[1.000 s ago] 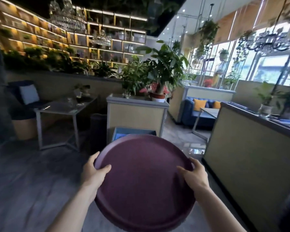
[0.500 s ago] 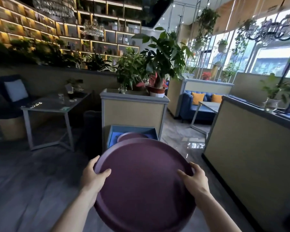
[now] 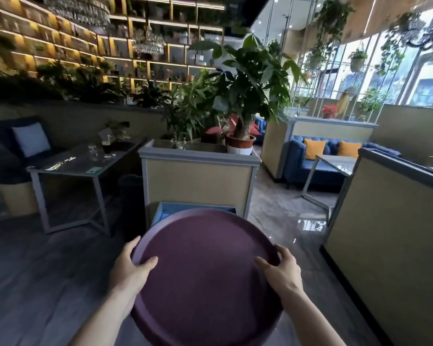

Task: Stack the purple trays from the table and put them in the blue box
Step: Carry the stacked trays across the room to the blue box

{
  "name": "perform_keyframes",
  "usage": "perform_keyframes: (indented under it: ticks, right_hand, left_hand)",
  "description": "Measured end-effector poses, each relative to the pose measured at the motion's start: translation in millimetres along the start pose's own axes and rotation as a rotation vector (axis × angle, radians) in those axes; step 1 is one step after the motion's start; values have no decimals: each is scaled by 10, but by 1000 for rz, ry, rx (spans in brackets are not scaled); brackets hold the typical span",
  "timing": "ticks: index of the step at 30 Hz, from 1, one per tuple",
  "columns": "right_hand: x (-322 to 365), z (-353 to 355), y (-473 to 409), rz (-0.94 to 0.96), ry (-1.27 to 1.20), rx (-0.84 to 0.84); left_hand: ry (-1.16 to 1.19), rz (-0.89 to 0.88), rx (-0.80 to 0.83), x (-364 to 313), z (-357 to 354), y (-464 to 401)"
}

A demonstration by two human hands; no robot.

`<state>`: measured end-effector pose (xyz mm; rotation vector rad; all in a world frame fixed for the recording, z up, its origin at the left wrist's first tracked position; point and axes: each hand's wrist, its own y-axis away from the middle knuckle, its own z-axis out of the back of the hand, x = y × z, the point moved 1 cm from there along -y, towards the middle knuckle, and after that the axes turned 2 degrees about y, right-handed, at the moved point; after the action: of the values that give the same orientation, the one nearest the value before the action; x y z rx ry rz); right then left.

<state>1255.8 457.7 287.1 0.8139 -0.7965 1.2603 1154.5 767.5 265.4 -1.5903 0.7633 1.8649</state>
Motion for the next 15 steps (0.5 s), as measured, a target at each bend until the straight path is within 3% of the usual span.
perform_keyframes:
  ticks: [15]
  right_hand:
    - [82, -950, -1476, -40, 100, 34]
  left_hand:
    - [-45, 55, -48, 518, -666, -1573]
